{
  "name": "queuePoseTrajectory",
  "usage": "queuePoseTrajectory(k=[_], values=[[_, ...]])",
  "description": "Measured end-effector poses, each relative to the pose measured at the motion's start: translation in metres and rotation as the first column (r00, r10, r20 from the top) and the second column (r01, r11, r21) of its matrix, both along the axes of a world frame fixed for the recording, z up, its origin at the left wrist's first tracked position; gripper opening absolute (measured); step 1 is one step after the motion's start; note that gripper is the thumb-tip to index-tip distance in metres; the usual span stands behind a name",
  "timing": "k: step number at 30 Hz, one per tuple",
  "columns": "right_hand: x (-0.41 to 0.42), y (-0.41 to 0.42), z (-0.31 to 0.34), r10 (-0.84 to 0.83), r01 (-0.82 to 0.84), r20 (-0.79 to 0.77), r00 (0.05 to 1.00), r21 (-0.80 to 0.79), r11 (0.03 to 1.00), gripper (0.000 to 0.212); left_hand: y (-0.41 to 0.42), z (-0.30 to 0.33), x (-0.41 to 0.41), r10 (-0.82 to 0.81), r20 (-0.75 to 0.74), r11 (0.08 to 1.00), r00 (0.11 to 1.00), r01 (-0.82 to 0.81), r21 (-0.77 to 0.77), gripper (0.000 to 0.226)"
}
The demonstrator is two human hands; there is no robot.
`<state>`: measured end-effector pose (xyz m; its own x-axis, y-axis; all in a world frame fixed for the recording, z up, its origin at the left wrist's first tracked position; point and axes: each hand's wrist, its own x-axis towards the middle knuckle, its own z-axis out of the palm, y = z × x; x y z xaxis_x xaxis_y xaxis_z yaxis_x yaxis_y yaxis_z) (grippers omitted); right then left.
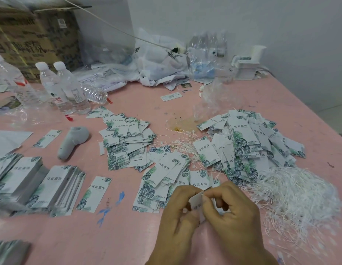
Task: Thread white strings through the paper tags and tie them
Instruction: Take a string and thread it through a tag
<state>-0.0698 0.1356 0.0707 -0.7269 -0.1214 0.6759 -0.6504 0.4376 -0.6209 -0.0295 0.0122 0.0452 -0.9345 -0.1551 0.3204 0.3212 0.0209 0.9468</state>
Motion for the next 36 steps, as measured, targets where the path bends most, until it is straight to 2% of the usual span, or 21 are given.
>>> queuePoseTrajectory(k=[2,4,6,15,20,23,25,28,33,36], values=[[0.000,0.001,-0.001,0.018,-0.018,0.021,1.000,-0.017,1.000,0.008,-0.003,-0.001,-0.004,0.003,0.008,0.991,1.000,-0.004,0.136,0.043],[0.001,0.001,-0.002,0.029,-0.029,0.027,0.999,-0.022,0.999,0.008,-0.005,-0.001,-0.006,-0.039,0.078,0.957,0.996,0.015,0.290,0.049],[0.001,0.000,-0.003,0.038,-0.037,0.019,0.999,-0.027,0.999,0.007,-0.007,-0.004,-0.009,-0.075,0.121,0.937,0.990,0.029,0.348,0.054],[0.001,0.003,-0.001,0.093,-0.093,0.014,0.996,-0.006,0.996,0.012,-0.011,-0.002,-0.010,0.004,0.102,0.961,0.995,-0.032,0.276,0.031],[0.002,0.003,0.003,0.140,-0.140,0.063,0.988,-0.013,0.990,0.010,-0.010,0.001,-0.008,0.079,0.064,0.984,0.995,-0.088,0.155,0.020],[0.003,0.003,0.007,0.173,-0.172,0.096,0.980,-0.026,0.985,0.009,-0.008,0.002,-0.007,0.060,0.149,0.977,0.987,-0.089,0.196,0.019],[0.004,0.005,0.009,0.190,-0.183,0.131,0.973,-0.066,0.981,0.016,-0.006,0.005,-0.007,0.017,0.220,0.937,0.975,-0.092,0.336,0.019],[0.005,0.011,0.014,0.214,-0.192,0.180,0.960,-0.132,0.972,0.023,-0.009,0.010,-0.009,-0.021,0.251,0.825,0.968,-0.125,0.551,0.017],[0.004,0.012,0.013,0.282,-0.175,0.359,0.890,-0.303,0.937,0.024,-0.020,0.016,-0.014,-0.054,0.241,0.669,0.969,-0.144,0.729,0.016],[0.000,0.017,0.013,0.412,-0.158,0.438,0.799,-0.509,0.846,0.023,-0.026,0.015,-0.016,-0.048,0.235,0.576,0.971,-0.165,0.800,0.024]])
